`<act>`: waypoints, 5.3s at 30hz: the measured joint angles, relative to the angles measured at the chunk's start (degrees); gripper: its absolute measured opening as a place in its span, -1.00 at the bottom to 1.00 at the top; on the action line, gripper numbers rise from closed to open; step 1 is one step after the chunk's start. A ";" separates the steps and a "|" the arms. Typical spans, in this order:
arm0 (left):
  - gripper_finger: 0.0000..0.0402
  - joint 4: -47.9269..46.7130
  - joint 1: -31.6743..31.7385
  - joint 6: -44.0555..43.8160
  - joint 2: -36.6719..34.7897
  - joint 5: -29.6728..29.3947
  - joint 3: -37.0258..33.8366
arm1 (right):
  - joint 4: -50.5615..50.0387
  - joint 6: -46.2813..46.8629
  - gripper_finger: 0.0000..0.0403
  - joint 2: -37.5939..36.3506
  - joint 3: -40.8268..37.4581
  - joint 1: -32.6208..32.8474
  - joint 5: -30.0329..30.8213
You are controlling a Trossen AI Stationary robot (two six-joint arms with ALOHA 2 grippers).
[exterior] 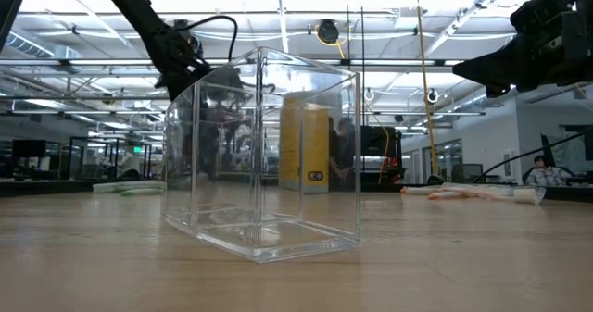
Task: Pick & Place toothbrushing station
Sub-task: Put the green toothbrush into the transparent organizer
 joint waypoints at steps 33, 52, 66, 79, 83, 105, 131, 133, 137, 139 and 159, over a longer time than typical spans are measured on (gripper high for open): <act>-0.85 32.69 -29.13 -24.04 -33.58 32.21 -5.90 | 0.00 0.00 -0.98 0.01 0.00 0.01 -0.02; -0.83 59.17 -51.05 -32.39 -33.16 3.13 -21.87 | 0.00 0.00 -0.98 -0.01 0.00 -0.01 0.00; -0.83 61.38 -51.20 -43.35 -26.44 -7.91 -23.52 | -0.01 0.00 -0.98 0.00 -0.01 0.01 0.00; -0.83 62.52 -51.03 -43.43 -22.66 -7.51 -23.52 | 0.00 0.00 -0.98 -0.01 0.00 -0.01 0.00; -0.82 62.42 -51.03 -43.38 -22.66 -7.48 -23.52 | 0.00 0.00 -0.98 0.01 0.00 0.01 0.00; -0.82 58.32 -51.05 -43.15 -22.68 -7.26 -23.52 | 0.00 0.00 -0.98 -0.01 0.00 0.00 0.00; -0.76 53.07 -51.05 -43.93 -22.68 -7.89 -23.47 | -0.01 0.00 -0.98 0.00 0.00 0.00 0.00; -0.70 53.16 -51.08 -43.90 -22.68 -7.88 -23.47 | -0.02 0.00 -0.98 0.00 0.00 0.01 0.00; -0.59 53.18 -51.10 -43.72 -22.68 -7.88 -23.47 | -0.02 0.00 -0.98 0.01 0.00 -0.01 0.00; -0.54 53.21 -51.10 -43.71 -22.68 -7.88 -23.47 | -0.02 0.00 -0.98 0.00 0.00 0.00 0.00; -0.40 57.41 -51.10 -38.85 -22.91 -7.71 -23.47 | 0.00 0.00 -0.98 -0.01 0.00 -0.01 0.00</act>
